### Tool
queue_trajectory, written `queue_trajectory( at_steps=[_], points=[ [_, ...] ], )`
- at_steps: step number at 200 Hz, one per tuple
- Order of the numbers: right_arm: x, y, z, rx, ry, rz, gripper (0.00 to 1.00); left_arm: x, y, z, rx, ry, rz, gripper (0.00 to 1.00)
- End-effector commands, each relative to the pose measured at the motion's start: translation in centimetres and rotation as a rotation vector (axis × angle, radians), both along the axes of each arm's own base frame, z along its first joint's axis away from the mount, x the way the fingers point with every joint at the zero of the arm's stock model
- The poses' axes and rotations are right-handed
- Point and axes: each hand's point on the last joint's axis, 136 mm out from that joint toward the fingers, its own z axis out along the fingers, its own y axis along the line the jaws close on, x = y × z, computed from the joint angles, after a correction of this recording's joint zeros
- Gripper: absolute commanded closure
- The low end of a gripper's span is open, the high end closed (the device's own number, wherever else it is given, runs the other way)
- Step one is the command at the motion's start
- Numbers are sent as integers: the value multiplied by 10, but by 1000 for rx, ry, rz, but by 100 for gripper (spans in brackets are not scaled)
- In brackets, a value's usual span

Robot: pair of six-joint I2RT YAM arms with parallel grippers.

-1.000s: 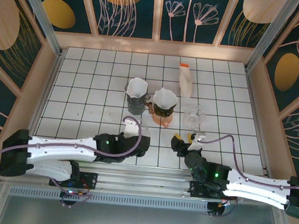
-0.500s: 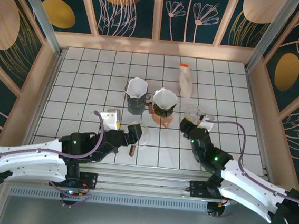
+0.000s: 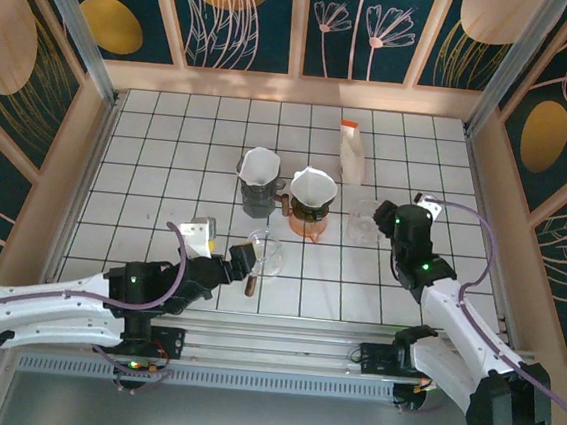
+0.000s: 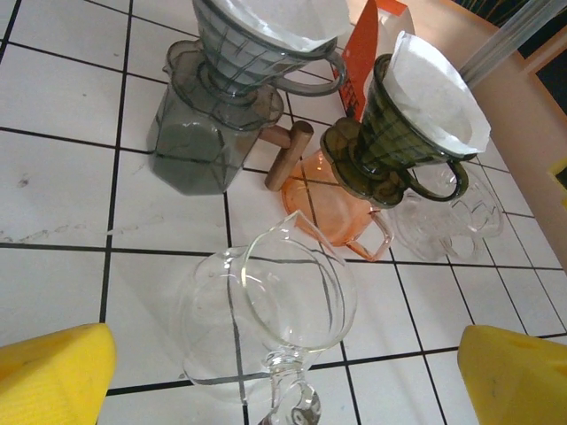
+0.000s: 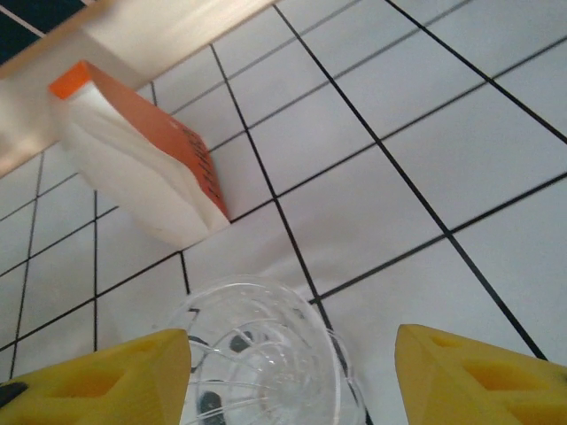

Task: Place the coffee filter in the dripper

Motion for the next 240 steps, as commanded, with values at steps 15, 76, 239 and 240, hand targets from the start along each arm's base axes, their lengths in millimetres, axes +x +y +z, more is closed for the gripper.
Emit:
queue_trajectory(
  at_steps=[15, 76, 239, 240],
  points=[
    [6, 15, -7, 35, 60, 124, 39, 1, 16, -5, -25, -33, 41, 2],
    [-38, 50, -29, 12, 106, 197, 37, -1, 35, -22, -74, -27, 80, 2],
    [-19, 58, -74, -143, 200, 191, 49, -1, 41, -37, -76, -8, 113, 2],
    [-19, 58, -74, -144, 198, 191, 49, -1, 41, -36, -77, -8, 113, 1]
  ],
)
